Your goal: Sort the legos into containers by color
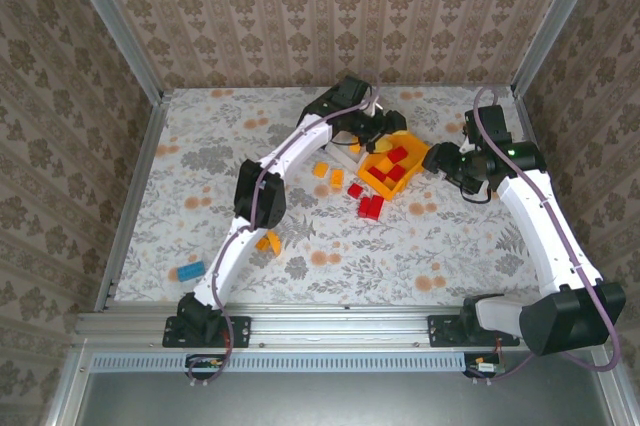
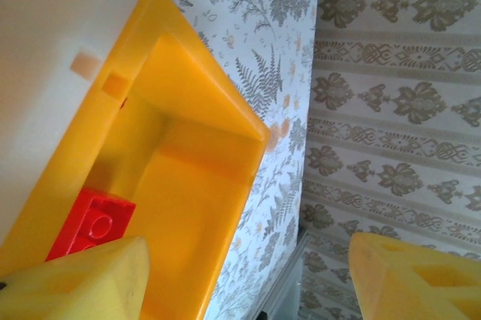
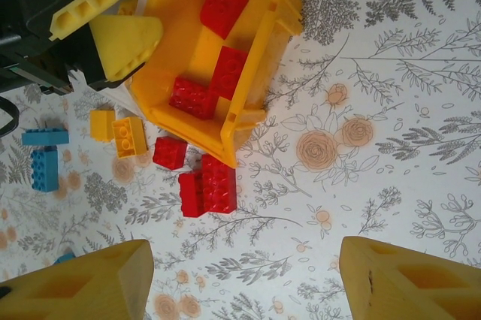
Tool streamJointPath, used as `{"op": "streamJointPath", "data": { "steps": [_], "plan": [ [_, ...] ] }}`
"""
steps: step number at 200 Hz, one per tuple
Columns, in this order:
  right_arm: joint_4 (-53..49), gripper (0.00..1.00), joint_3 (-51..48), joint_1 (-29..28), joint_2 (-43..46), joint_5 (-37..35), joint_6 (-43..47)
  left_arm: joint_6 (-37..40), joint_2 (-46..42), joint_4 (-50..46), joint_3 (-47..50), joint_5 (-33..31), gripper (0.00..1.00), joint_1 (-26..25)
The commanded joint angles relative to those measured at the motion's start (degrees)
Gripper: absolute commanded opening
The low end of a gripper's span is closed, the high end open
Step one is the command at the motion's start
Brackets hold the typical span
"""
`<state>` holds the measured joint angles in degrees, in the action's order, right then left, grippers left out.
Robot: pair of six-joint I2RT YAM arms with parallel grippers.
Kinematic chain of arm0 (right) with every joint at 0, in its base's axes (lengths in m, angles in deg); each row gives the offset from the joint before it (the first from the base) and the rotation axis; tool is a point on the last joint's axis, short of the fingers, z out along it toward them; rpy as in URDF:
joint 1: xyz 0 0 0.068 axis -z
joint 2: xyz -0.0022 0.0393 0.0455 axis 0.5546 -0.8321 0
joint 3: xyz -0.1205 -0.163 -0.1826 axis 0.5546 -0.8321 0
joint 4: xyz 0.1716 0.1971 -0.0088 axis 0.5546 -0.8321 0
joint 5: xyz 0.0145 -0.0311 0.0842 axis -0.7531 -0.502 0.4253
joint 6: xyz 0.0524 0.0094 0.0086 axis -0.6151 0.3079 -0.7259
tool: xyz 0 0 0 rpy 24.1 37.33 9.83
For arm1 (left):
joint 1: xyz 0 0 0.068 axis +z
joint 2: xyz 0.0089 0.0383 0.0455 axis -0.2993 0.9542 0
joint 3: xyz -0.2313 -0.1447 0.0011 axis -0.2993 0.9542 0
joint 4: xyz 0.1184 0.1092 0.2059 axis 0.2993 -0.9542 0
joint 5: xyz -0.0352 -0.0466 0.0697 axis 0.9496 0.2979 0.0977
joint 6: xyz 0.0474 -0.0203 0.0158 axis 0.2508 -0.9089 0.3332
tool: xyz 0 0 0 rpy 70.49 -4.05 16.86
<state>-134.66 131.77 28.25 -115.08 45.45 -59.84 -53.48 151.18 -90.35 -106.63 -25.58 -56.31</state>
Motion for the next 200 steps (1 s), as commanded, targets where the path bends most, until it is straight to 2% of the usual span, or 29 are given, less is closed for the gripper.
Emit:
{"op": "streamJointPath", "data": {
  "steps": [1, 20, 34, 64, 91, 111, 153, 200],
  "plan": [
    [-4.3, 0.67, -0.3, -1.6, -3.2, 3.2, 1.1, 9.3, -7.9, -9.3, -0.8, -2.8, 0.71, 1.9],
    [-7.5, 0.67, 0.7, -6.4, -8.0, 1.5, 3.3, 18.0, -14.0, -16.9, 2.8, -7.6, 0.71, 3.4],
    [-7.9, 0.67, 1.6, -11.3, -12.2, -1.4, 4.3, 23.8, -19.8, -20.6, 8.1, -14.1, 0.71, 4.5],
    [-4.1, 0.65, 1.5, -18.8, -19.4, -2.5, 2.7, 31.2, -35.0, -20.3, 28.9, -22.9, 0.72, 7.4],
    [-0.1, 0.61, 1.7, -22.4, -24.5, -4.1, 0.3, 30.7, -47.0, -15.7, 49.6, -23.1, 0.72, 12.3],
    [2.5, 0.58, 2.1, -23.3, -28.0, -4.3, -1.2, 29.5, -53.4, -12.8, 60.9, -22.4, 0.72, 16.0],
    [5.0, 0.52, 2.1, -23.3, -33.3, -7.1, -2.3, 29.4, -58.3, -12.8, 66.1, -22.8, 0.72, 17.5],
    [7.9, 0.54, 3.4, -22.9, -36.7, -7.5, -2.7, 29.7, -58.7, -13.4, 65.7, -22.0, 0.72, 18.0]
  ]
}}
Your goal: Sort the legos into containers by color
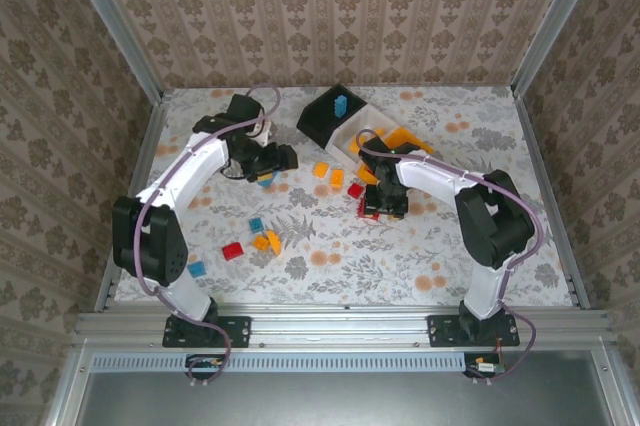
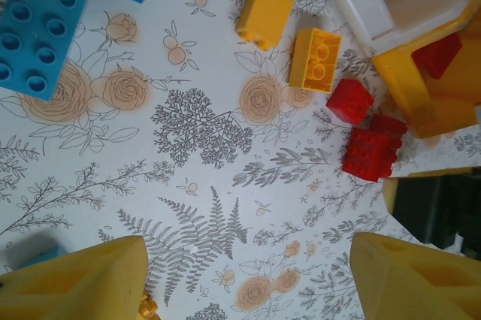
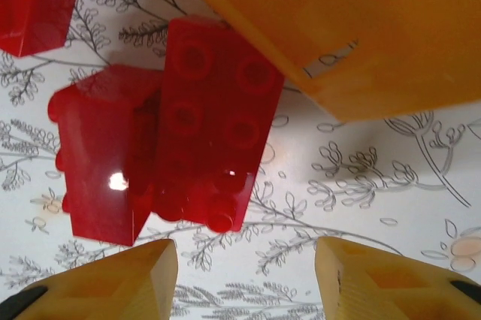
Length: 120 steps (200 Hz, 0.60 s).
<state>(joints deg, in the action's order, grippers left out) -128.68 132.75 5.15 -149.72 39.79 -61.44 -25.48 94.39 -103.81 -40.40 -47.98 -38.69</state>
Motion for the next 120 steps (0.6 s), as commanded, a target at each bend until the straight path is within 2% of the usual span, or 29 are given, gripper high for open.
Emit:
{"op": "streamJointPath", "data": {
  "steps": [1, 25, 67, 91, 120],
  "plan": [
    [1.9, 0.54, 2.5, 0.2, -2.2, -1.8, -1.2, 1.7, -1.9, 0.1, -0.5, 0.4, 0.72, 0.4],
    [2.2, 0.57, 4.3, 0.2, -4.4, -2.5, -1.3, 2.3, -2.3, -0.7, -0.2, 0.6, 0.72, 1.0],
    [2.9, 0.56, 5.6, 0.6, -7.7, -2.7, -1.2, 2.8, -3.4, -1.4, 0.5, 0.8, 0.72, 1.9],
    [2.9, 0.51, 4.3, 0.7, -7.7, -3.0, -1.4, 3.0, -3.9, -1.4, 1.0, 0.9, 0.72, 2.3],
    [3.0, 0.39, 0.3, 0.6, -4.9, -3.1, -1.8, 2.3, -3.9, 0.1, 2.5, 1.7, 0.72, 2.5]
  ]
}}
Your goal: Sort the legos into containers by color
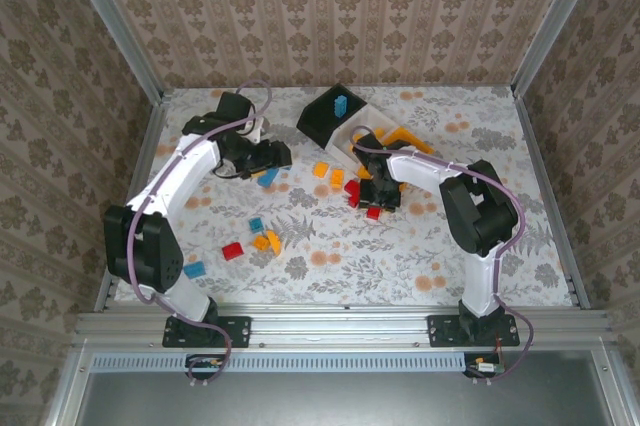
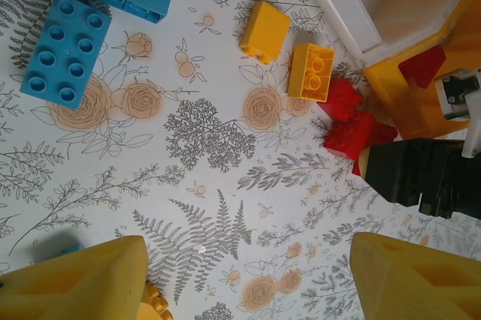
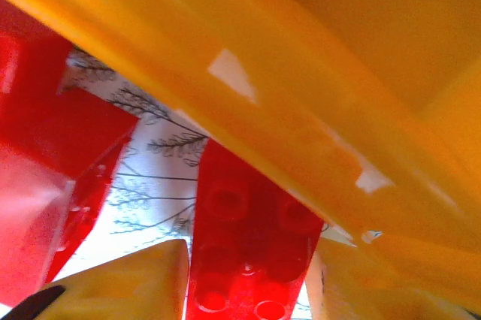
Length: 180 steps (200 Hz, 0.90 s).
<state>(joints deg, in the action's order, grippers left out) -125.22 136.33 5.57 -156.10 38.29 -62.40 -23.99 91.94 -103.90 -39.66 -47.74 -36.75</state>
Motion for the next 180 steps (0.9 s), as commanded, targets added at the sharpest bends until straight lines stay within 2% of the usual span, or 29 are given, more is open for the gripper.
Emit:
{"op": "streamJointPath", "data": {
  "steps": [1, 62, 101, 128, 180],
  "plan": [
    [-0.4, 0.39, -3.4, 0.2, 1.7, -1.6, -0.9, 0.8, -1.4, 0.3, 1.8, 1.5, 0.72, 0.6],
    [-5.1, 0.31, -8.3, -2.6, 16.3, -0.4, -1.2, -1.5, 1.0, 4.2, 2.0, 3.7, 0.72, 0.4],
    [-10.8, 0.31, -0.4, -0.1, 21.8, -0.2, -0.3, -2.2, 1.9, 5.2, 1.9, 4.9, 0.72, 0.2],
    [-12.8, 0.31, 8.2, 5.0, 18.6, 1.3, 1.4, -2.6, 1.8, 4.3, 1.5, 5.0, 0.72, 0.0],
    [-13.8, 0.32, 21.0, 12.9, 3.5, 4.7, 5.0, -6.0, 0.0, 0.7, 1.9, 2.5, 0.72, -0.8]
  ]
}}
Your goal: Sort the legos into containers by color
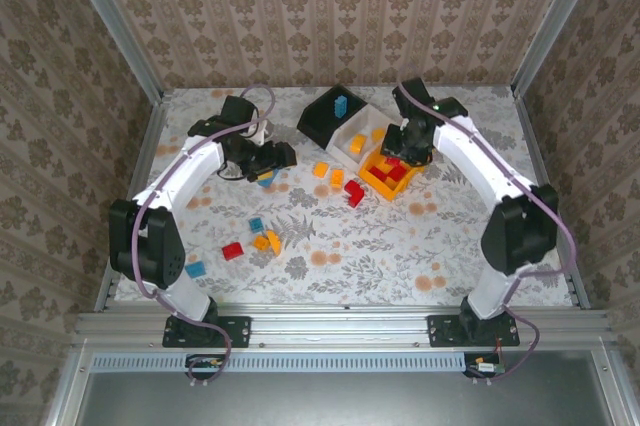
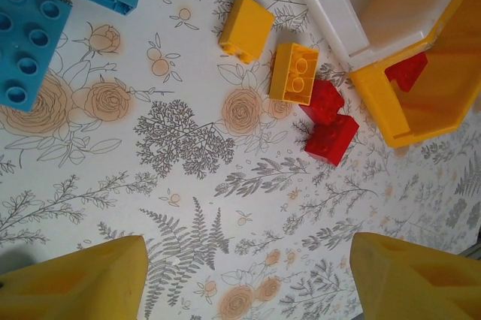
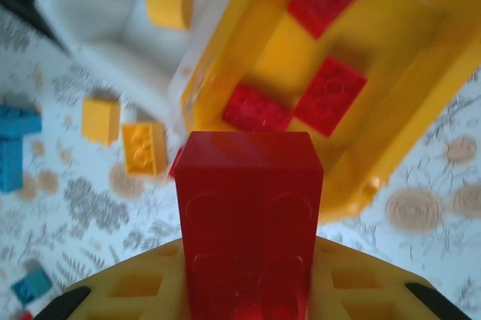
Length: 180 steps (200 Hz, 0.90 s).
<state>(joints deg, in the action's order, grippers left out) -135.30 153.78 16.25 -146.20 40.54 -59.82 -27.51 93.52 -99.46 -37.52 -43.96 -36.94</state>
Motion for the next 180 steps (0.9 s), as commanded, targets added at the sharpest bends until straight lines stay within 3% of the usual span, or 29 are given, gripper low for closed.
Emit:
{"op": "streamJointPath", "data": {
  "steps": [1, 55, 96, 138, 180],
  "plan": [
    [-3.7, 0.32, 3.8, 2.2, -6.7, 2.5, 2.5, -2.6, -1.6, -3.9, -0.3, -1.4, 0.72, -0.7],
    [-4.6, 0.31, 14.0, 5.7, -19.6, 5.7, 6.0, -7.2, -5.6, -11.2, 0.4, -6.3, 0.73, -2.3],
    [-6.4, 0.32, 16.7, 6.7, -23.2, 5.7, 6.6, -10.0, -7.6, -12.4, 1.7, -8.8, 0.73, -2.5],
    [-5.2, 0.41, 15.3, 6.6, -25.1, 4.4, 6.0, -3.5, -3.5, -11.4, 2.2, -9.1, 0.73, 1.0],
    [-4.0, 0.54, 12.0, 5.9, -18.3, 1.5, 5.1, 2.4, 1.1, -10.0, 2.2, -6.1, 0.73, 4.1]
  ]
}}
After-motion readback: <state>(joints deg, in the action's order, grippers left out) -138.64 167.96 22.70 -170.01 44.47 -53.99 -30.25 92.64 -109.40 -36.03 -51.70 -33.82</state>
